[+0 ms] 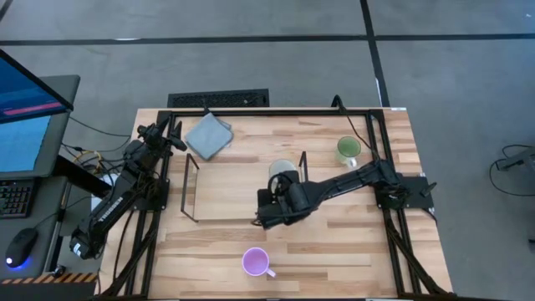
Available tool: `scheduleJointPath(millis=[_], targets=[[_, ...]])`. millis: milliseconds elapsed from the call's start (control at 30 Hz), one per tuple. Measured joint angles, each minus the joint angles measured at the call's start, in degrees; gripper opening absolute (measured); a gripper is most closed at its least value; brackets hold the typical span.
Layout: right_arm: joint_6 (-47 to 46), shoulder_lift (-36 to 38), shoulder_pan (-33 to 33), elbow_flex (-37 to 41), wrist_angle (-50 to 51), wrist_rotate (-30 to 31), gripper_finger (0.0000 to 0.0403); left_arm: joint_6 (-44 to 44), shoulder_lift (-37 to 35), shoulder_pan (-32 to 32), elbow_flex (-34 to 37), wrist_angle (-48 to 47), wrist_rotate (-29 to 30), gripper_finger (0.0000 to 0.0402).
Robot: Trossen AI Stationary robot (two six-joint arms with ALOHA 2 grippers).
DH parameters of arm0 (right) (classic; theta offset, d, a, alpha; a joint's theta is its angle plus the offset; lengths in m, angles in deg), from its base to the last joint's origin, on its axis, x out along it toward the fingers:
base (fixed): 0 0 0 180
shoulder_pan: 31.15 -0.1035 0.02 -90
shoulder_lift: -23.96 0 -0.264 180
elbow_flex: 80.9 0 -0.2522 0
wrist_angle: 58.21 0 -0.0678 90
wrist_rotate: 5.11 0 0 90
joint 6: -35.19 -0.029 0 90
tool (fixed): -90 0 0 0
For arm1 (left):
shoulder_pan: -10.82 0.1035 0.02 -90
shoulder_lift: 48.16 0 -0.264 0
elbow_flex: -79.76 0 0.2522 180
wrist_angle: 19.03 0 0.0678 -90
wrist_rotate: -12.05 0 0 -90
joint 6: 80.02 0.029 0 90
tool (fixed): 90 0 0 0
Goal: Stack small to large cups/mugs on shelf
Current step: Put the light green mug on the shelf
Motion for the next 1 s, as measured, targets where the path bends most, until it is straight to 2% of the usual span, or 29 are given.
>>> scheduleJointPath(millis=[433, 1000], targets=[[1.64, -4.96, 0.66, -0.02, -0.89, -0.91, 0.0067, 0.0, -0.01, -0.02, 0.01, 0.02, 0.02, 0.0254], [0.52, -5.35, 0.07, -0.11, -1.13, -2.74, 0.0071, 0.0, -0.01, -0.02, -0.01, 0.22, 0.09, 0.0254]])
